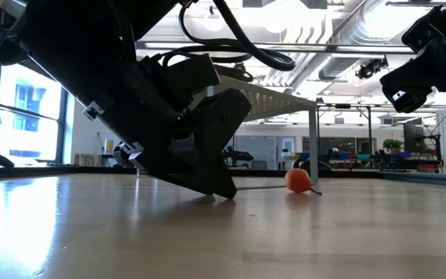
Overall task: Pick & Place Fruit
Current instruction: Put the orange pear into the red strainer on the shelf
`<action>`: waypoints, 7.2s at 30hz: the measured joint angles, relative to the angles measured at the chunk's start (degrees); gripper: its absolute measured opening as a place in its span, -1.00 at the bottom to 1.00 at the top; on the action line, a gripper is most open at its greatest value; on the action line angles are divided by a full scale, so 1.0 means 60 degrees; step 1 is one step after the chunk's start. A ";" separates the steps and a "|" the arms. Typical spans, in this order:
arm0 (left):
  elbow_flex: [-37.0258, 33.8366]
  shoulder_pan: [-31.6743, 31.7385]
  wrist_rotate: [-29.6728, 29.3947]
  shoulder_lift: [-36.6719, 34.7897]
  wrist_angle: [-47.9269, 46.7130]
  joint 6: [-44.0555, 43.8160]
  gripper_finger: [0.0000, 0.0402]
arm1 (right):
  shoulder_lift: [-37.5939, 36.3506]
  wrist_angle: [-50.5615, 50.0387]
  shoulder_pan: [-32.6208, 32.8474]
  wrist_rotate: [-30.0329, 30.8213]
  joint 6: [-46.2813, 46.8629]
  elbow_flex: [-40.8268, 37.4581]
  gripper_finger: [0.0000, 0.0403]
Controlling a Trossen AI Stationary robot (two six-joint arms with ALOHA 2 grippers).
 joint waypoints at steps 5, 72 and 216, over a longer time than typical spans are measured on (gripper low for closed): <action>-0.0010 0.0000 -0.0061 0.0007 0.0254 0.0000 -0.21 | 0.0000 0.0000 -0.0002 0.0000 0.0000 -0.0002 -0.99; -0.0833 0.1245 0.3485 -0.1280 0.3824 0.7128 -0.97 | -0.0004 0.0040 -0.0003 0.1793 -0.0452 -0.0004 -0.99; -1.0749 0.2055 0.4234 -1.4845 0.3731 0.8492 -1.00 | 1.2374 0.0478 0.1409 0.1425 0.1759 0.6859 0.66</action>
